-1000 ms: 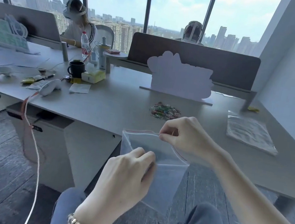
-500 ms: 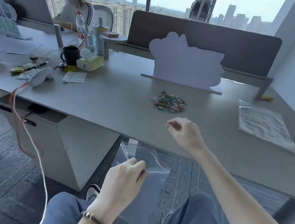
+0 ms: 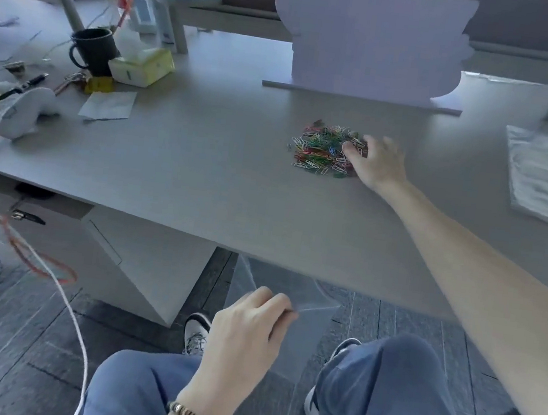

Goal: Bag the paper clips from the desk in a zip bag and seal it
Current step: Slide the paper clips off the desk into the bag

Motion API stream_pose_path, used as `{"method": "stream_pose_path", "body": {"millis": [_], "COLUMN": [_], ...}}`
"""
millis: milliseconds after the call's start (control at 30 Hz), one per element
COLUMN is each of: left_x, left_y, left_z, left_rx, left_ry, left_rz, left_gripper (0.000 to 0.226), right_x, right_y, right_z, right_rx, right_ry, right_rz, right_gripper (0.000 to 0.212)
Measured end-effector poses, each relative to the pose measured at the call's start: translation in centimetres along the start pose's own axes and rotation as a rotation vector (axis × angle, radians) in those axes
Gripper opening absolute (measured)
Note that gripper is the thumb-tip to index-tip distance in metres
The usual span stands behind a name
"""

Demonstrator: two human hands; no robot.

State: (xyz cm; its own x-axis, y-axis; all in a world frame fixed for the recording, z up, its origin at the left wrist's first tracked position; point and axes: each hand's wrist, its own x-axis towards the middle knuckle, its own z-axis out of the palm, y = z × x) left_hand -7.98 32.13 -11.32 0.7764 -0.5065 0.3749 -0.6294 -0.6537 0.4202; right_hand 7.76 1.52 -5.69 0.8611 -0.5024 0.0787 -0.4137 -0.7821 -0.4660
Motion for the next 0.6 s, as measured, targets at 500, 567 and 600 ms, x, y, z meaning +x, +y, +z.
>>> {"method": "stream_pose_path", "body": {"millis": [500, 567, 600], "left_x": [0.6, 0.4, 0.3], "left_y": [0.1, 0.3, 0.4], "left_z": [-0.3, -0.4, -0.4], "left_rx": [-0.078, -0.079, -0.081], "left_ry": [0.116, 0.118, 0.116], "left_rz": [-0.056, -0.057, -0.062], "left_gripper": [0.018, 0.018, 0.017], "right_x": [-1.3, -3.4, -4.5], "right_y": [-3.2, -3.7, -4.0], "right_z": [0.8, 1.3, 1.5], "right_rx": [0.096, 0.072, 0.066], "right_ry": [-0.216, -0.215, -0.218], "right_rz": [-0.216, -0.241, -0.252], "right_gripper": [0.066, 0.070, 0.068]}}
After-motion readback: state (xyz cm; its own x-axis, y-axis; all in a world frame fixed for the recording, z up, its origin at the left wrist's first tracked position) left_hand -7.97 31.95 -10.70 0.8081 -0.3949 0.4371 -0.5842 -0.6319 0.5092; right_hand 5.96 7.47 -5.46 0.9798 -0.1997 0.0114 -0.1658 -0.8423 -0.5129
